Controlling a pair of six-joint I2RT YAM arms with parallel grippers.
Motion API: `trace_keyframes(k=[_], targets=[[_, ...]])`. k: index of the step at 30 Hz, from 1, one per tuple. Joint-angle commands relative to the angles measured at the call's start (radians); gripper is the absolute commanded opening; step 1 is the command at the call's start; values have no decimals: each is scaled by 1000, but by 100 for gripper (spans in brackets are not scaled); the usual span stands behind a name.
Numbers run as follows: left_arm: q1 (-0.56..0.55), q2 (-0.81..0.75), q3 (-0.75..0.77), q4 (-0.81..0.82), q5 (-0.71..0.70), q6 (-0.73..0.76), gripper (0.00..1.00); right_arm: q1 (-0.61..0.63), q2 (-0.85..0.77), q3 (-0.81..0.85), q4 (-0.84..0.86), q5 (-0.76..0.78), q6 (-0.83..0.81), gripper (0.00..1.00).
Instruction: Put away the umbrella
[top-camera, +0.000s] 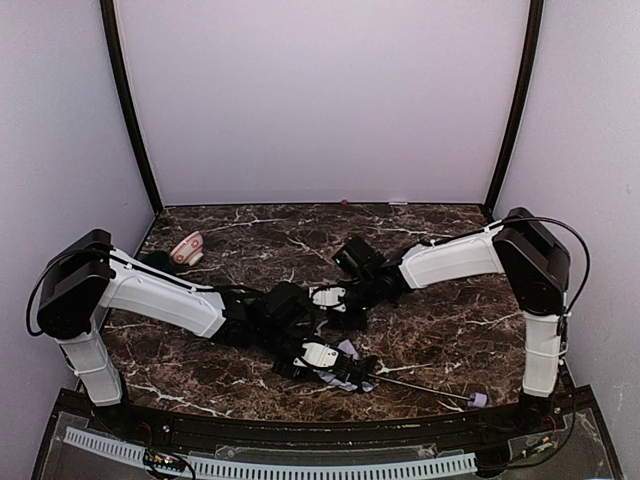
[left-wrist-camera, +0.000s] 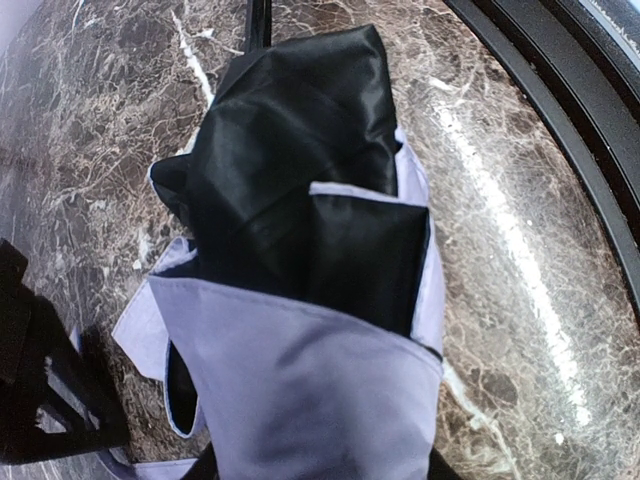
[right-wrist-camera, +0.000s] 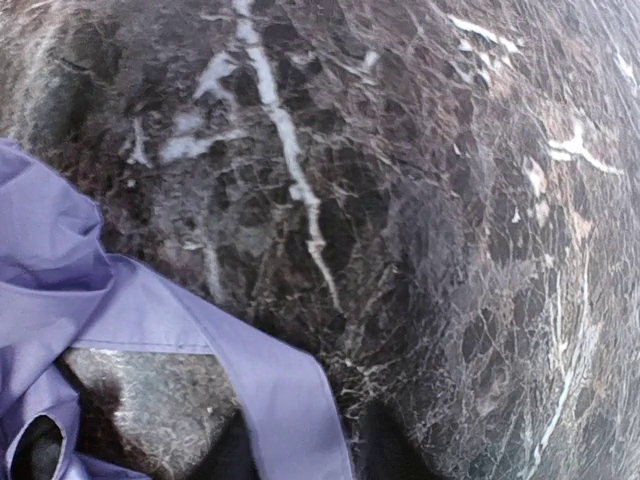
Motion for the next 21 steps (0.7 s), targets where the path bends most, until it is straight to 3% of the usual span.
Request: trace_keyframes(k=[1, 6, 9, 17, 21], targets=[[-12, 83, -72, -274, 4, -19, 32, -13, -2, -8, 57, 73, 54, 2], [-12, 54, -77, -248, -24, -23, 24, -73, -89, -60, 154, 155, 130, 0], [-11, 27, -87, -223, -14, -26, 0, -116, -128, -71, 163, 184, 159, 0], [-24, -55, -135, -168, -84, -20, 0, -224, -188, -95, 110, 357, 238, 0], [-24, -169, -178, -118, -55, 17, 0, -269, -227, -113, 67, 356, 270, 0]])
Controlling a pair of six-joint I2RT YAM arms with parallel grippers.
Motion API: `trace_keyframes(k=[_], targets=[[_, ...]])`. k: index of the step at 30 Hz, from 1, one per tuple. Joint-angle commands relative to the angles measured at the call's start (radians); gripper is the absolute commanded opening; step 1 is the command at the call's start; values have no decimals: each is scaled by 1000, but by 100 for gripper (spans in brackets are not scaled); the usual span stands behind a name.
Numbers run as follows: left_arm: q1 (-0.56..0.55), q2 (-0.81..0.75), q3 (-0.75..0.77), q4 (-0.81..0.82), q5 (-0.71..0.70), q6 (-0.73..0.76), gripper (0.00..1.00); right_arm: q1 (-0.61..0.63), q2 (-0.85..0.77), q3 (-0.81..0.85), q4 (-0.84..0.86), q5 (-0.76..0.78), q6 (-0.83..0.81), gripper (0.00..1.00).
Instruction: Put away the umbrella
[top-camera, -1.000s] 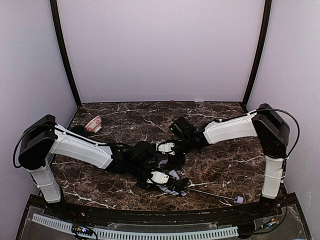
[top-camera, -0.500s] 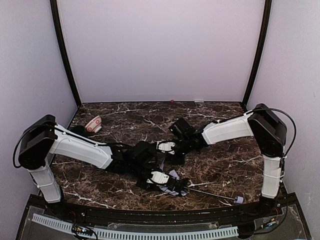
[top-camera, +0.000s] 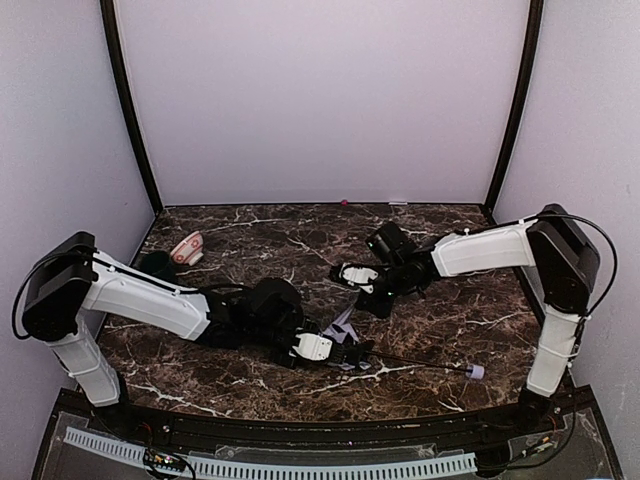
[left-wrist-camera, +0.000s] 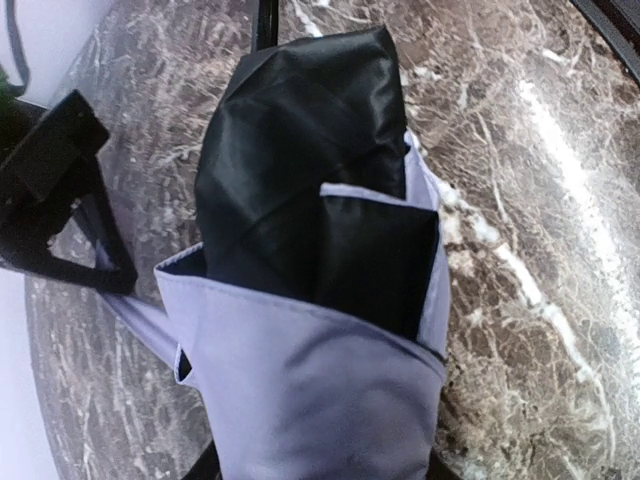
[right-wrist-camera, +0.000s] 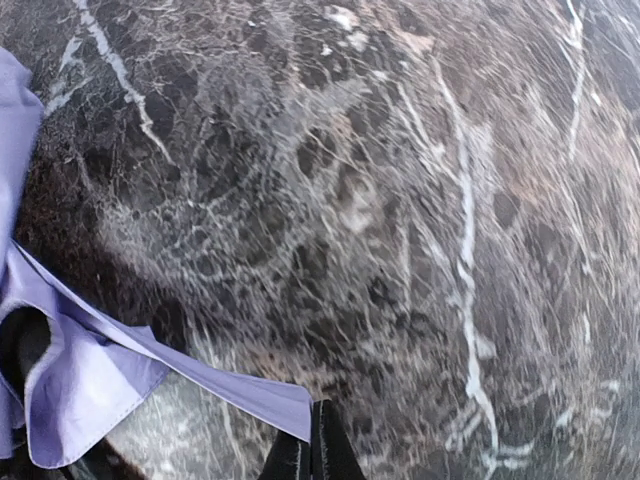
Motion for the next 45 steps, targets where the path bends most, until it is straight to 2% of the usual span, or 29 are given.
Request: trace_keyframes(k=[1, 5, 11, 15, 19, 26, 30, 34, 37, 39, 41, 45], targets=[[-31, -115, -99, -267, 135, -1, 0, -144, -87, 17, 31, 276, 79, 0], [-31, -48, -9, -413, 233, -30, 0, -146, -74, 55, -69, 305, 115, 0], [-20, 136, 142, -597, 234, -90, 0, -121, -110, 151, -87, 190, 225, 0], [44, 214, 202, -610, 256, -207, 0, -79, -111, 234, -156, 124, 299, 0], [104, 253, 230, -587, 307, -321, 0, -51, -142, 222, -204, 95, 383, 0], [116, 276, 260, -577, 315, -336, 0, 10, -253, 187, -260, 84, 483, 0], [117, 310, 283, -614, 254, -327, 0, 24, -335, 179, -285, 55, 519, 0], [152, 319, 292, -597, 238, -383, 0, 55, -382, 133, -335, 81, 557, 0], [156, 320, 293, -571, 208, -395, 0, 73, -437, 64, -290, 65, 585, 0], [156, 320, 296, -552, 177, -401, 0, 77, -469, 10, -215, -14, 592, 0], [156, 322, 294, -528, 58, -420, 0, 77, -486, -41, -140, -75, 629, 0], [155, 323, 265, -469, -202, -411, 0, 83, -473, -104, -56, -89, 735, 0]])
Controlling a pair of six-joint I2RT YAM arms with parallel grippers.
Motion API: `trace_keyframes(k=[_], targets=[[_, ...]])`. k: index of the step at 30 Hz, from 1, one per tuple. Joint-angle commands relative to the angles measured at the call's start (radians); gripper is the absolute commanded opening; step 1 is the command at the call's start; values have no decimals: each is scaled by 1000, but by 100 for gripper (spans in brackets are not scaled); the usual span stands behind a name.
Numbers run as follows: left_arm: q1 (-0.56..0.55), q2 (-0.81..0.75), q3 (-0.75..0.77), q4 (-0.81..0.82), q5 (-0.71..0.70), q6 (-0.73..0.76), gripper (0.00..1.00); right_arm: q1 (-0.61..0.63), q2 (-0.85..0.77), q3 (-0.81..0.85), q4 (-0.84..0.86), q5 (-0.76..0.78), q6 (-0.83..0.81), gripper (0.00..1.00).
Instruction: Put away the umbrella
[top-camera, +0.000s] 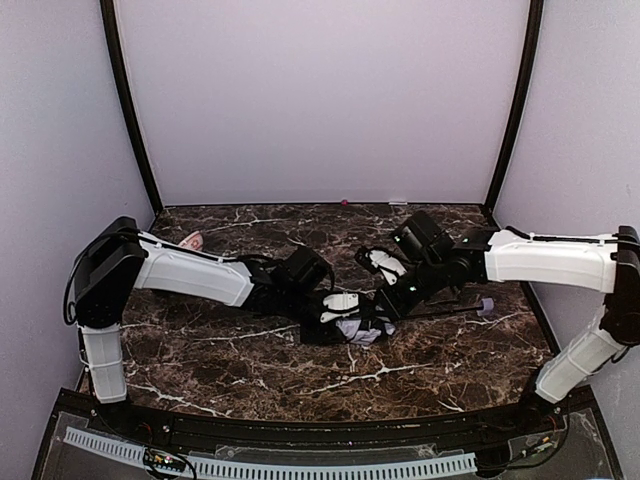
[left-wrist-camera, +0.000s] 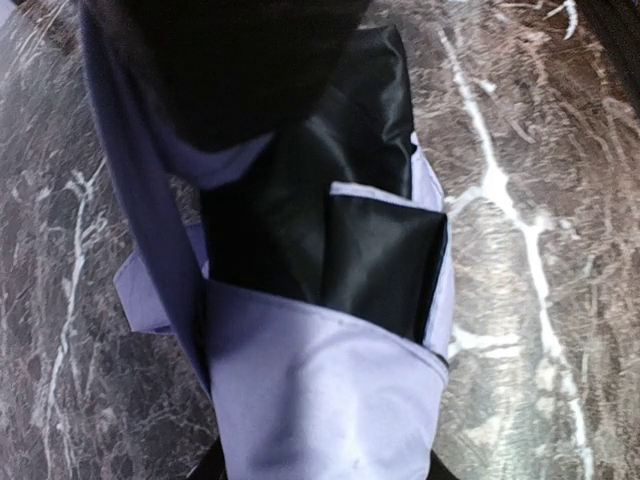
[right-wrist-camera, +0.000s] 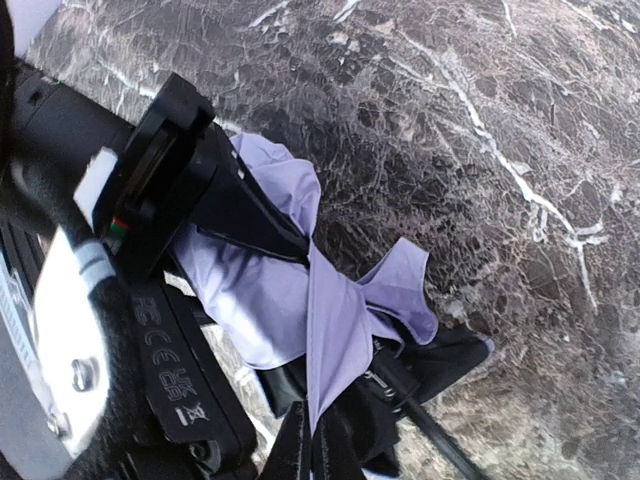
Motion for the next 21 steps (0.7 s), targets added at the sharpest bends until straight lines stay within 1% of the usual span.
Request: trace_keyframes(k=[1, 4, 6, 9, 11, 13, 16, 18, 21], targets=[[35, 82, -115, -241, -413, -50, 0, -7, -87, -32, 227, -33, 136, 0], [35, 82, -127, -203, -471, -44, 0, -5, -84, -63, 254, 20, 166, 0], [31, 75, -143, -172, -458, -25, 0, -4, -87, -70, 249, 71, 146, 0], [-1, 34, -214, -80, -405, 45, 0, -10, -90, -44, 236, 122, 78, 0], [-7, -22, -263, -47, -288, 90, 0, -29, -79, 12, 182, 126, 12, 0], [-15, -101, -335, -6, -111, 169, 0, -61, -58, 65, 122, 121, -68, 0], [-18, -213, -398, 26, 69, 202, 0, -124, -3, 135, 48, 70, -159, 0], [-18, -263, -407, 22, 140, 206, 0, -154, 44, 169, -1, 43, -211, 0], [-18, -335, -411, 30, 193, 179, 0, -201, 94, 189, -28, -32, -279, 0]])
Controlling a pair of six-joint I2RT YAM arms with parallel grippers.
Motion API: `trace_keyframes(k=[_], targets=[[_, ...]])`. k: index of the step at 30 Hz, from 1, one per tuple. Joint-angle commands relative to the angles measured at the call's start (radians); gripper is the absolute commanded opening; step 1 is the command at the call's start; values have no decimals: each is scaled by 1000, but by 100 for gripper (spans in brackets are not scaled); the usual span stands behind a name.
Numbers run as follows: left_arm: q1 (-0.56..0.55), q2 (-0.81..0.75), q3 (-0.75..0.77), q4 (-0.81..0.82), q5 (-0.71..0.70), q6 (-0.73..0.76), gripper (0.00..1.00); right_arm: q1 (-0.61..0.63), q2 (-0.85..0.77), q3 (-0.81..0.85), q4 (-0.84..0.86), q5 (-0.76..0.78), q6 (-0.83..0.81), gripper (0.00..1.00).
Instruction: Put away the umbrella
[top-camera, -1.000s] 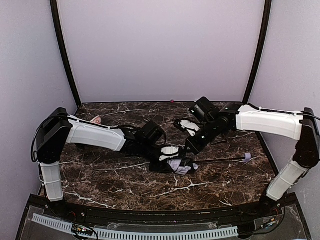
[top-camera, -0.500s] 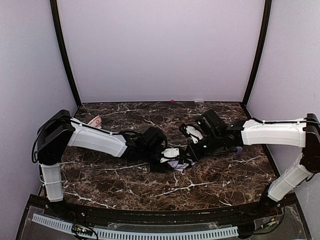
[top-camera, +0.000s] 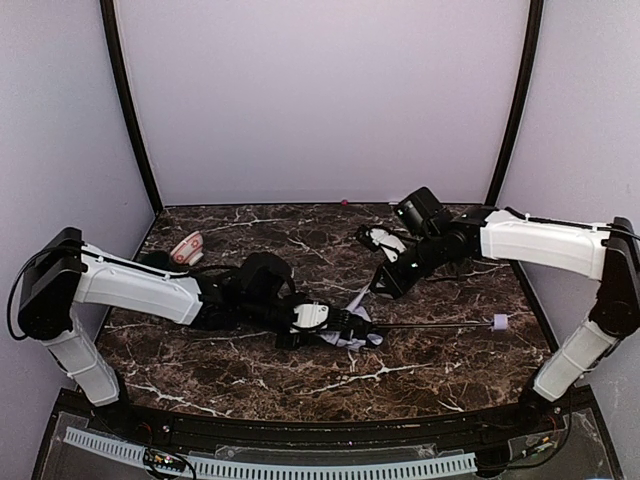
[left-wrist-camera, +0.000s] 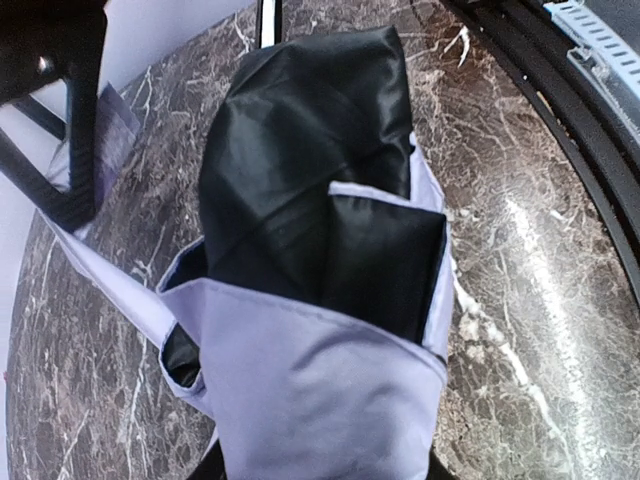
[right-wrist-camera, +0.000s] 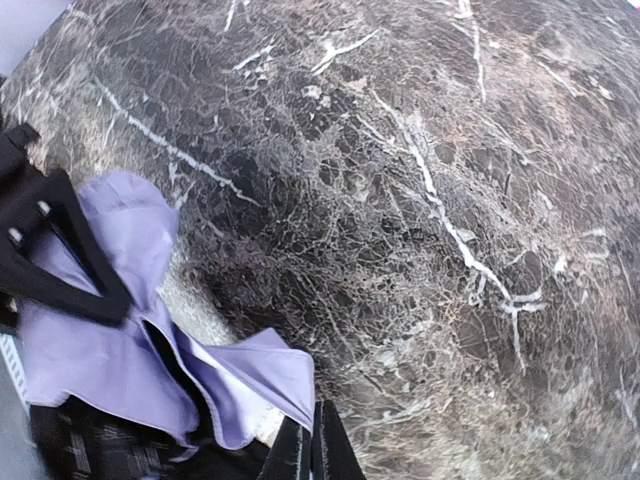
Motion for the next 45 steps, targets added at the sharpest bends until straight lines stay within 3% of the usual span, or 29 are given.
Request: trace_keyframes(k=[1, 7, 11, 17, 21, 27, 32, 35, 40, 45], targets=[[15, -70, -71, -245, 165, -31, 0, -117, 59, 76, -13, -30, -145, 0], [86, -227, -77, -164, 360, -201, 0, -171, 148, 43, -29, -269, -218, 0], [153, -294, -68, -106, 421, -371, 0, -171, 177, -5, -5, -338, -239, 3], [160, -304, 64, -255, 286, -464, 0, -170, 148, -112, 139, -453, -191, 30], [160, -318, 117, -309, 191, -508, 0, -172, 92, -199, 258, -425, -135, 42], [160, -353, 175, -380, 76, -520, 0, -203, 6, -294, 383, -335, -60, 47], [160, -356, 202, -394, -5, -533, 0, -217, -82, -392, 583, -230, 46, 45], [162, -359, 217, -392, -44, -534, 0, -128, -152, -516, 797, -208, 93, 45], [164, -370, 216, -366, -56, -540, 0, 123, -148, -661, 1233, -129, 109, 57], [165, -368, 208, -333, -32, -562, 0, 218, 23, -580, 1332, -74, 109, 75]])
